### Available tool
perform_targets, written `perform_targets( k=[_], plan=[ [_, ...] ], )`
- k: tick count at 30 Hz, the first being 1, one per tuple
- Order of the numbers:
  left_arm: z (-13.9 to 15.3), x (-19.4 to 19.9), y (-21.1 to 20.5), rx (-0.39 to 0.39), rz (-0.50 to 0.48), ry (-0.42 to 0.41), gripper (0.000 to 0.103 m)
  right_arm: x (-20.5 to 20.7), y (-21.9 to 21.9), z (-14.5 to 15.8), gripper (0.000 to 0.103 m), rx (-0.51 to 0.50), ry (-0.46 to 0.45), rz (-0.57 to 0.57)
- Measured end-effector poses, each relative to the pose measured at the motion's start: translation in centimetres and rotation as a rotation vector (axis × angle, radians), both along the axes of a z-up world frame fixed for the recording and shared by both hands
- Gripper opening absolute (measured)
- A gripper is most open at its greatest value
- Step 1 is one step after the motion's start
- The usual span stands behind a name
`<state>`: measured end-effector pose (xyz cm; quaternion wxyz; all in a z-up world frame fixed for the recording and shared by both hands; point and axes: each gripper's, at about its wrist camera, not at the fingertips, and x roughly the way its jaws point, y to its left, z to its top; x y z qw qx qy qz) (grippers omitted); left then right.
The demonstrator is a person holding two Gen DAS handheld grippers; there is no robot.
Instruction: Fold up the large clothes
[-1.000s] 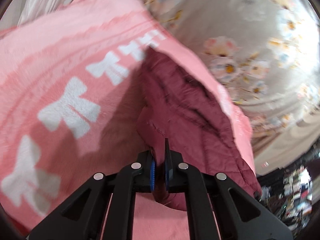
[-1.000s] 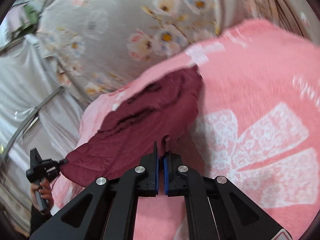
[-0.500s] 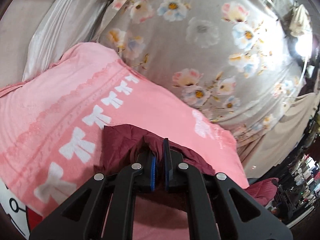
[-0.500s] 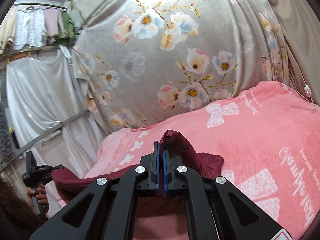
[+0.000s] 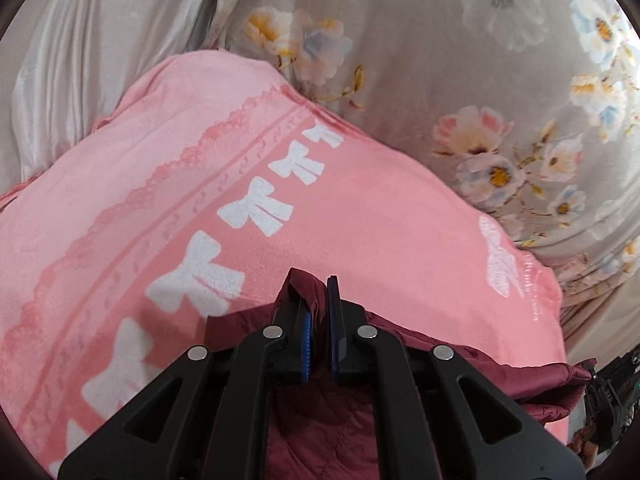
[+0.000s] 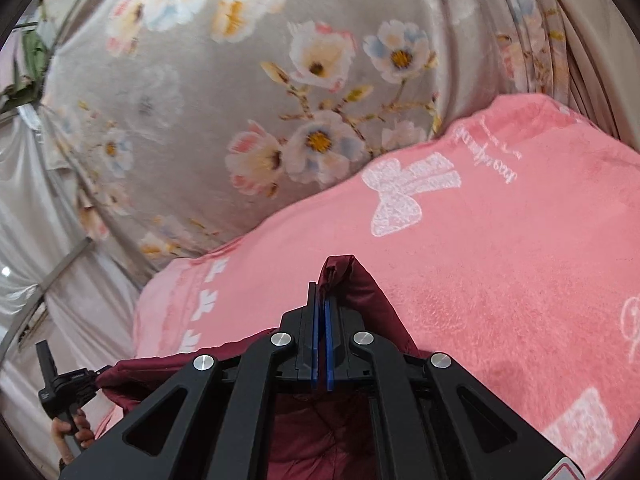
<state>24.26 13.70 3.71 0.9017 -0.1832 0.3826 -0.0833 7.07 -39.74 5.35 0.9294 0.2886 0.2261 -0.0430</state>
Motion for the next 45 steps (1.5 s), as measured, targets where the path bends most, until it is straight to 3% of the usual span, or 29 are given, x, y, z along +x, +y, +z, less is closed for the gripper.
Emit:
perform_targets(
  k=[5, 12, 18, 23, 27, 30, 33, 34, 36, 38, 41, 43, 44, 45],
  plan=[
    [-4.8, 5.2, -1.9, 0.052, 0.008, 0.122, 0.006, 5.1, -1.1, -4.5, 0.002, 0.036, 0.104, -0.037],
    [-10.4, 8.0, -3.4, 0.101, 0.007, 0.212, 0.009, 8.6, -1.9, -9.3, 0.002, 0.052, 0.213, -0.055],
    [-12.7, 8.6, -4.6, 0.118, -0.033, 0.195, 0.013, 10.1, -2.1, -13.1, 0.002, 0.055, 0.297, -0.059],
    [-13.7, 8.5, -4.8, 0.093, -0.035, 0.114, 0.014, 10.4, -1.6, -14.5, 0.002, 0.043, 0.319, -0.072],
    [-13.6, 8.6, -4.7, 0.077, -0.033, 0.107, 0.014, 10.6, -2.1, -14.8, 0.006, 0.084, 0.313, -0.059],
    [-12.8, 8.2, -3.6, 0.037, -0.026, 0.126, 0.018, 9.4, -3.2, -13.8, 0.02, 0.155, 0.283, -0.054],
    [-10.2, 6.5, -2.1, 0.034, -0.007, 0.094, 0.048, 5.6, -2.4, -9.1, 0.039, 0.086, 0.154, -0.092],
    [-9.2, 5.9, -1.6, 0.061, 0.018, 0.074, 0.068, 5.0, -1.6, -7.7, 0.039, 0.036, 0.138, -0.082],
    [-6.7, 4.8, -1.1, 0.112, 0.048, 0.012, 0.071, 5.6, 1.9, -4.7, 0.039, -0.07, 0.15, 0.04],
    [-5.2, 4.6, -1.1, 0.116, 0.047, 0.002, 0.071, 7.8, 5.5, -3.7, 0.039, -0.106, 0.201, 0.187],
    [-3.9, 4.1, -1.9, 0.07, 0.005, 0.012, 0.071, 12.1, 10.9, -5.9, 0.039, -0.148, 0.305, 0.363],
    [-3.5, 3.4, -3.0, 0.093, -0.027, 0.008, 0.071, 14.2, 12.8, -8.0, 0.037, -0.202, 0.371, 0.38],
    [-3.3, 2.9, -3.9, 0.117, -0.063, 0.003, 0.071, 15.4, 13.3, -9.2, 0.033, -0.21, 0.409, 0.379],
    [-3.2, 2.6, -4.6, 0.135, -0.091, 0.003, 0.071, 15.8, 13.4, -9.9, 0.017, -0.204, 0.418, 0.375]
  ],
)
